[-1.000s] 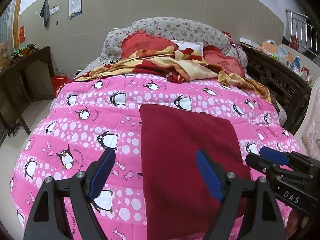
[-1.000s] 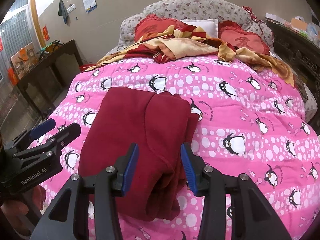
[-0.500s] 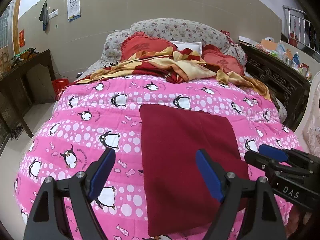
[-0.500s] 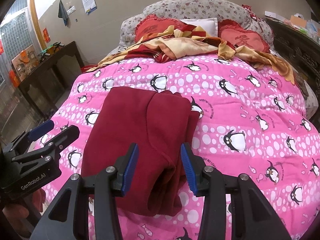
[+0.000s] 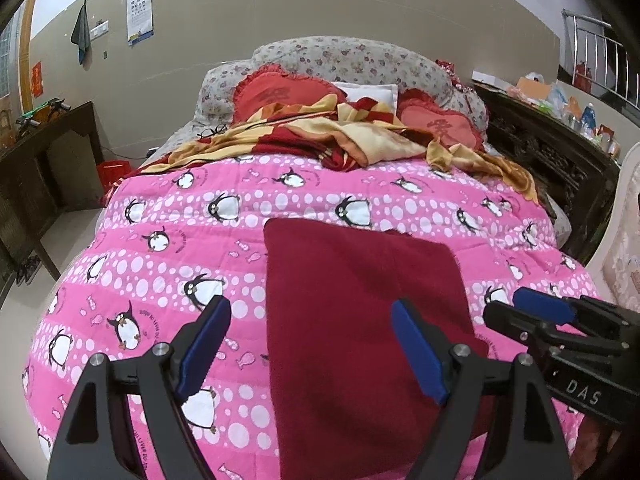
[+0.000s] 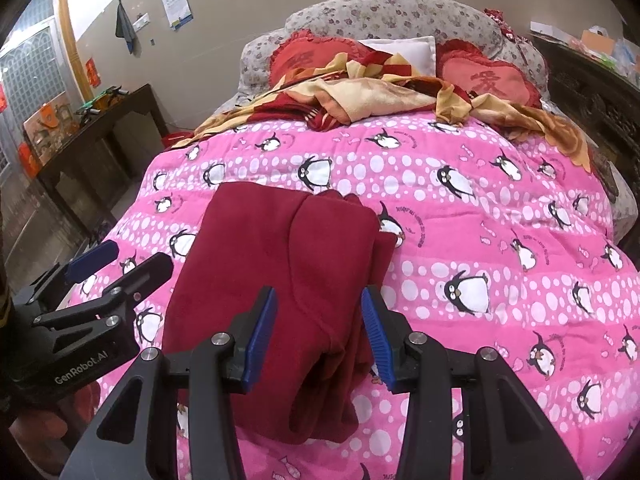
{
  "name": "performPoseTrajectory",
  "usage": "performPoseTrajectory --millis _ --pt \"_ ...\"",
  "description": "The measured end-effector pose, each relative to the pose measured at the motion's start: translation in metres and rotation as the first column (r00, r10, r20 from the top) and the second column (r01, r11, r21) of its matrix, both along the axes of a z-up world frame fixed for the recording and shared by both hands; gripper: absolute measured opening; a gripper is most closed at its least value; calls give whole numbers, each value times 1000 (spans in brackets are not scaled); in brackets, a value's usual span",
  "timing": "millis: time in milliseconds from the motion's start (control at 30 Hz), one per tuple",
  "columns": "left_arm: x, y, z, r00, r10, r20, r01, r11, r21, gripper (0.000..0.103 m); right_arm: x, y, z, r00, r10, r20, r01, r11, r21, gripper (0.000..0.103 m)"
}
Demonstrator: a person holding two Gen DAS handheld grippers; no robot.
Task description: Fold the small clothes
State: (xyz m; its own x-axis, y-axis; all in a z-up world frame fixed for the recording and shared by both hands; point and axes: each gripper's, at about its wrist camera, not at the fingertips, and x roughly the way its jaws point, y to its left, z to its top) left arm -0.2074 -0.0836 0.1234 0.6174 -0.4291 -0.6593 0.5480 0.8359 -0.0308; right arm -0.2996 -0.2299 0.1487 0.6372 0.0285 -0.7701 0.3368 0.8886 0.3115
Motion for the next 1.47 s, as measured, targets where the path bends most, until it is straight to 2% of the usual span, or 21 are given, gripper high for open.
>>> performPoseTrajectory --millis 533,767,1467 --pt "4 9 -9 1000 8 -24 -8 1000 4 86 11 13 4 1000 16 10 -16 999 -28 60" --pt "5 12 -10 1000 7 -24 -7 1000 -2 86 13 18 4 1000 22 4 -22 999 -42 65" --pt "11 15 -20 999 10 -35 -10 1000 -4 86 20 21 -5 999 35 -21 -36 999 -28 66"
